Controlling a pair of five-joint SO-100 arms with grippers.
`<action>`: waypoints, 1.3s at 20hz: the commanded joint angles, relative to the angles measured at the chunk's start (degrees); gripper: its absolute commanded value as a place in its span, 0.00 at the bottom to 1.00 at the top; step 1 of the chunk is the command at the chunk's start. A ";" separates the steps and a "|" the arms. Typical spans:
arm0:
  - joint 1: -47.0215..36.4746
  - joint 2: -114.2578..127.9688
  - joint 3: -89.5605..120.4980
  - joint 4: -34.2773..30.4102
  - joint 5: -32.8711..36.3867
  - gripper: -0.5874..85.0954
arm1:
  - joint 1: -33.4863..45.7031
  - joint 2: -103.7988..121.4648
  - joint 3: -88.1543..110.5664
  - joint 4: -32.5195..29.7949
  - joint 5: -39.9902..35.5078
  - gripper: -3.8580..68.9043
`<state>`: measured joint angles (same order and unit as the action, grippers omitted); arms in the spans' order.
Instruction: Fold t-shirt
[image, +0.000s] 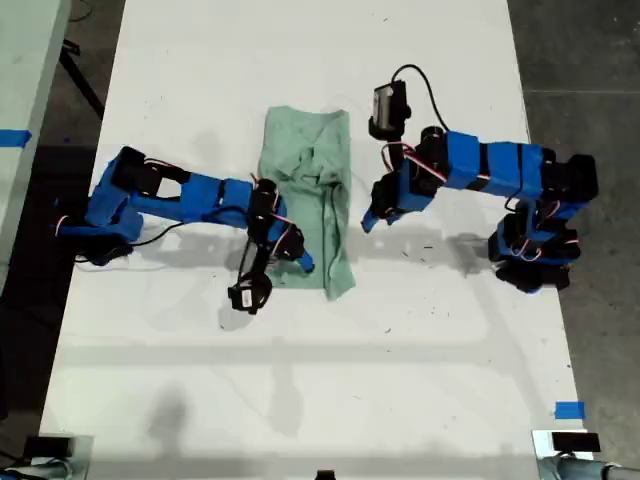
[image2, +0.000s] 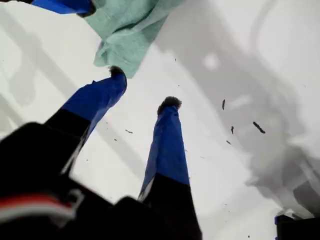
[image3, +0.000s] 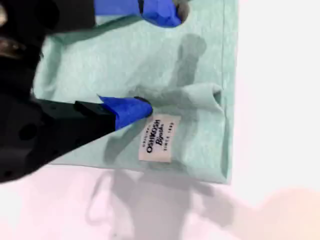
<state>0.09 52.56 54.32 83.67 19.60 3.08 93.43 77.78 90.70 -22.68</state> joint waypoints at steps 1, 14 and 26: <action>-0.35 17.05 -0.35 7.56 0.88 0.40 | -0.44 4.92 0.18 -1.32 0.35 0.30; 1.93 75.15 49.57 10.55 -11.78 0.34 | -4.22 24.26 16.79 -3.16 3.34 0.42; 12.74 31.38 36.21 -15.47 -15.38 0.35 | -10.63 -19.51 -11.69 -7.73 4.75 0.46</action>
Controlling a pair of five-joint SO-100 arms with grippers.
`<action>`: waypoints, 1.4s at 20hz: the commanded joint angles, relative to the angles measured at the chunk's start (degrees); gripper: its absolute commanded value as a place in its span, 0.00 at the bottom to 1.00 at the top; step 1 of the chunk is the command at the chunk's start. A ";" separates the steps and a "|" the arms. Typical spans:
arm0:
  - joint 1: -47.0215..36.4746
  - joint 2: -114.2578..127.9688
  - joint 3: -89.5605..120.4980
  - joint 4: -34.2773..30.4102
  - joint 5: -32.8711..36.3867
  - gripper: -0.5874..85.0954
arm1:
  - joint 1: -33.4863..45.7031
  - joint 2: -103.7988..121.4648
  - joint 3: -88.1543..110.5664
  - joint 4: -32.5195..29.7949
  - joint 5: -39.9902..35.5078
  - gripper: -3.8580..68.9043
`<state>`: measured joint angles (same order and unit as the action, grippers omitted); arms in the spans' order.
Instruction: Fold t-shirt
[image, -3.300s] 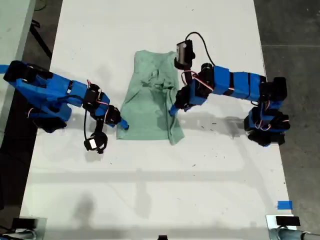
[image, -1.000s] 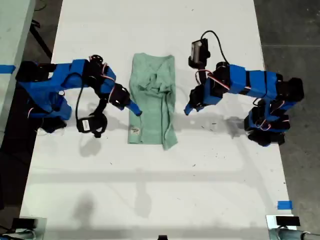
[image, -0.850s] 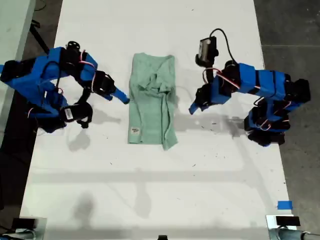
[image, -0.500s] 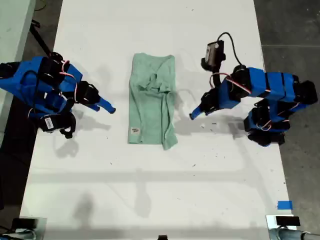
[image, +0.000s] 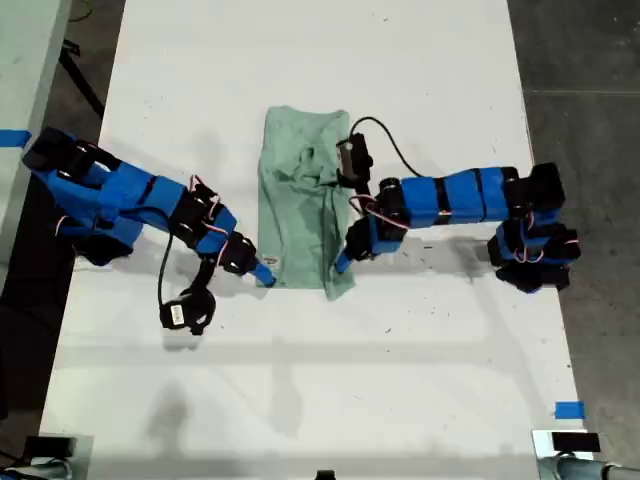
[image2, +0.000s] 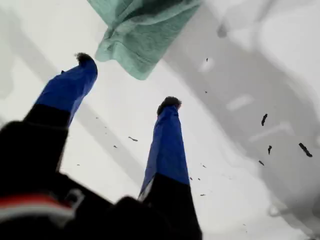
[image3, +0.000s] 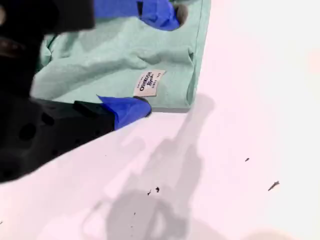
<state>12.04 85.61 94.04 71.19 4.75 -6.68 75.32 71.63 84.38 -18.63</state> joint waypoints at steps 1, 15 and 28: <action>0.62 -3.60 -3.78 -3.52 -0.53 0.35 | -1.05 -3.25 -6.24 -1.93 0.70 0.46; -4.83 -21.09 -10.02 -2.29 -1.76 0.11 | -1.41 -19.95 -8.35 -12.83 4.83 0.07; -3.08 -22.76 -17.40 3.69 -1.58 0.01 | -3.25 -20.21 -10.28 -13.01 5.36 0.04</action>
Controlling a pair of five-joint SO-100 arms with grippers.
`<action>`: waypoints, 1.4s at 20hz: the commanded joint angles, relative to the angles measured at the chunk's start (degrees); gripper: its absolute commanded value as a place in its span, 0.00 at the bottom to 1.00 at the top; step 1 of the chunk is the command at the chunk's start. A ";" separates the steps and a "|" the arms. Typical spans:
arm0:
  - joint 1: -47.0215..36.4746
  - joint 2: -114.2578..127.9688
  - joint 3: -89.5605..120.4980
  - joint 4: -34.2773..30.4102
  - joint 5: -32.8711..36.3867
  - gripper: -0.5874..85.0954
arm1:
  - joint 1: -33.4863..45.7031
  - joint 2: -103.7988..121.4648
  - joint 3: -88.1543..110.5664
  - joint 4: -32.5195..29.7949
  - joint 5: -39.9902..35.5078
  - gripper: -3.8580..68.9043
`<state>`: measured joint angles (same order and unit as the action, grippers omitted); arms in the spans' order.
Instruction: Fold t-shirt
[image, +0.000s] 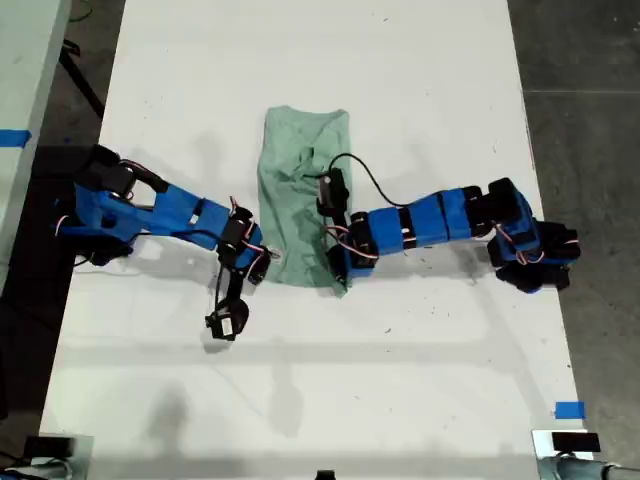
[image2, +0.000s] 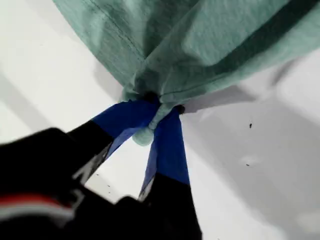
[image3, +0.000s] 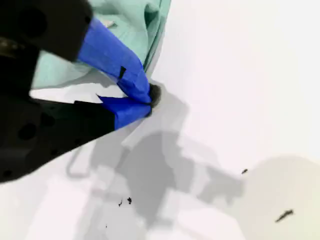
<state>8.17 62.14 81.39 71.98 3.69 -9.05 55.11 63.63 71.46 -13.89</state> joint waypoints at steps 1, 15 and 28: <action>1.32 0.70 -7.38 6.33 -0.53 0.01 | -0.88 0.00 -2.29 -0.09 0.62 0.04; -1.23 12.13 -18.19 21.80 1.93 0.37 | -0.70 -0.09 -2.29 -0.35 0.53 0.04; -3.60 -10.20 -18.54 10.20 1.76 0.23 | -0.97 0.09 -2.46 -0.18 0.62 0.04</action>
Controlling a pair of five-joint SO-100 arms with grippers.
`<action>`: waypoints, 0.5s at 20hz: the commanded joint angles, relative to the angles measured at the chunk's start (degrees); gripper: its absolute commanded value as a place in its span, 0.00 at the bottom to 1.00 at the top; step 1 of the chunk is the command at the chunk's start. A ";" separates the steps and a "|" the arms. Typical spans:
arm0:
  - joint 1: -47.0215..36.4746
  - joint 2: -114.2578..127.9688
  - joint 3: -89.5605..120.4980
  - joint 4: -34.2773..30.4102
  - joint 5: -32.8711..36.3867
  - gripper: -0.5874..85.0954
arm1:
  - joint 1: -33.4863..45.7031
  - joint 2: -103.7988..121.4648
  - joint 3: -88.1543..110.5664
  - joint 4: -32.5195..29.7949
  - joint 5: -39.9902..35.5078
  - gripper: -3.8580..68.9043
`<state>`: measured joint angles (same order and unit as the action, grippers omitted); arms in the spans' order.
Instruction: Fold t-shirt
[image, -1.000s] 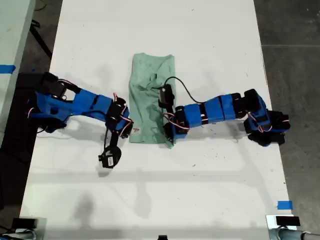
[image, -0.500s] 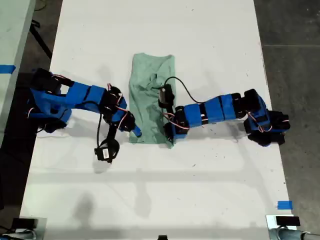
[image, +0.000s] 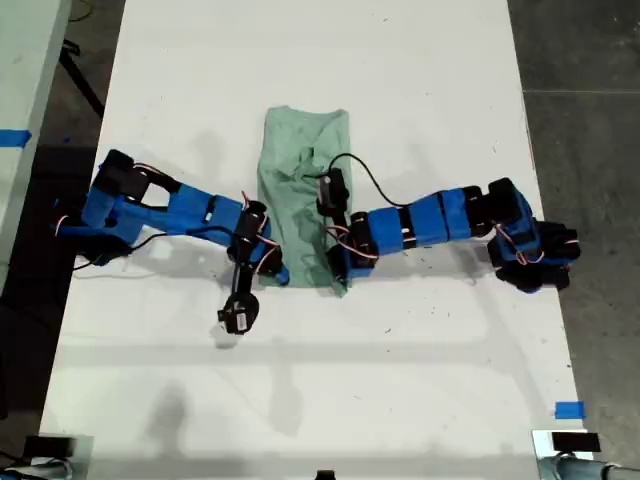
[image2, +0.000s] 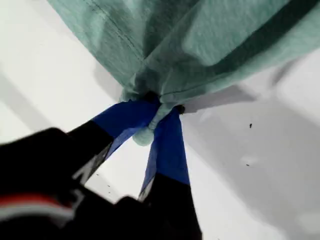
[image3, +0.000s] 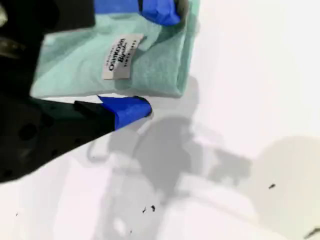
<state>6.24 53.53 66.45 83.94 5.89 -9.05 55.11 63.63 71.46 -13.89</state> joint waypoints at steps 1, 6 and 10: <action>-2.37 -3.78 -5.10 -0.88 -1.23 0.09 | -0.97 0.09 -2.46 0.00 0.62 0.04; -2.11 -3.52 -5.01 -1.32 -0.79 0.01 | -1.05 0.09 -2.46 0.09 0.62 0.04; 0.26 -1.41 -5.19 -1.32 -0.79 0.01 | -1.14 0.35 -2.46 0.35 0.97 0.04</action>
<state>5.19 49.75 62.05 82.71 5.27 -9.05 55.11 63.63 71.46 -13.62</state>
